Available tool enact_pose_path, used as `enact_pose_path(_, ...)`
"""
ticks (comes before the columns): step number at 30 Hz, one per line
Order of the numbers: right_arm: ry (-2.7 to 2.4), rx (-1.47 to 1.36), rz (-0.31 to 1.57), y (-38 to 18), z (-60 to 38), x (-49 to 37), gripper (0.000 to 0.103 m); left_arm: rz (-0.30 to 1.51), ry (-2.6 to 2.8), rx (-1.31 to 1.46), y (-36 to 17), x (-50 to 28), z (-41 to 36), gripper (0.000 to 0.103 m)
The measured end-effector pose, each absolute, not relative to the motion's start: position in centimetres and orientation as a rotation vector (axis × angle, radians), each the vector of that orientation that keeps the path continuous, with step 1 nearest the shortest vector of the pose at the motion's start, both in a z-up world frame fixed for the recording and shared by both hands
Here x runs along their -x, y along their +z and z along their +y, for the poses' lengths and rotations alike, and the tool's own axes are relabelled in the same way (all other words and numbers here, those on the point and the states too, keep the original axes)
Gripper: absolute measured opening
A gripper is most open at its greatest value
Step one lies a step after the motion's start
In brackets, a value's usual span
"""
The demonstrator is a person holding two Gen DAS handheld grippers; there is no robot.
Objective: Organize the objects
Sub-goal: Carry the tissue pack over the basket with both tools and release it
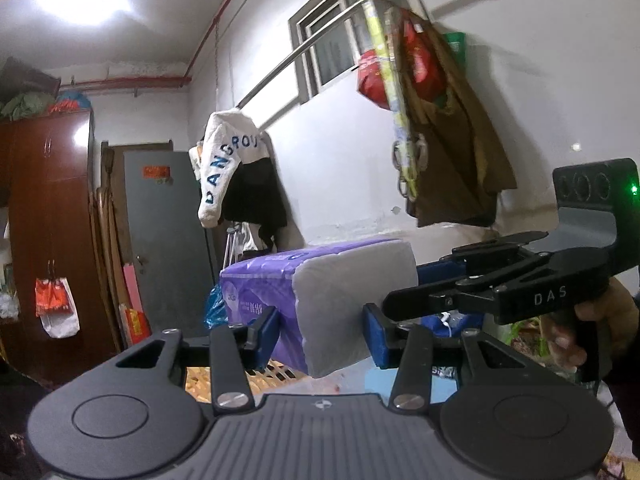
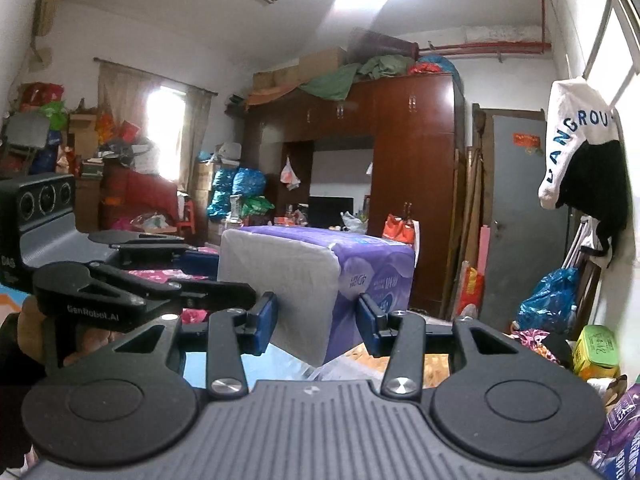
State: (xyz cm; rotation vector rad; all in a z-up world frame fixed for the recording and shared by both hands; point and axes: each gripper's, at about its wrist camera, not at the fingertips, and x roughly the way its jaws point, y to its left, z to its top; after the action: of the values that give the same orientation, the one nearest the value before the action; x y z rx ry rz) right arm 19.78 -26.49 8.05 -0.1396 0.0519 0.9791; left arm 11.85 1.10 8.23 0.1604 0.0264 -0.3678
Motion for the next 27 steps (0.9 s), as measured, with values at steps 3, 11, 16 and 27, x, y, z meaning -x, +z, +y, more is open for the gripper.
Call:
enact_pose_path(3,0.983,0.132,0.093,8.6,-25.4,-22.2,0.047,0.059,-0.357,-0.144,9.4,-14.4,1.8,0.05)
enact_pose_path(11,0.994,0.103,0.272,6.7,-21.4,-28.3,0.047,0.22,-0.316,-0.101,9.0,-21.6,4.6,0.05)
enact_pose_path(16,0.986,0.098,0.347,5.3,-19.5,-30.3,0.047,0.291,-0.275,-0.087,7.7,-24.0,5.9,0.05)
enact_pose_path(27,0.971,0.092,0.406,4.4,-19.1,-32.0,0.047,0.337,-0.237,-0.047,7.0,-26.2,6.9,0.05)
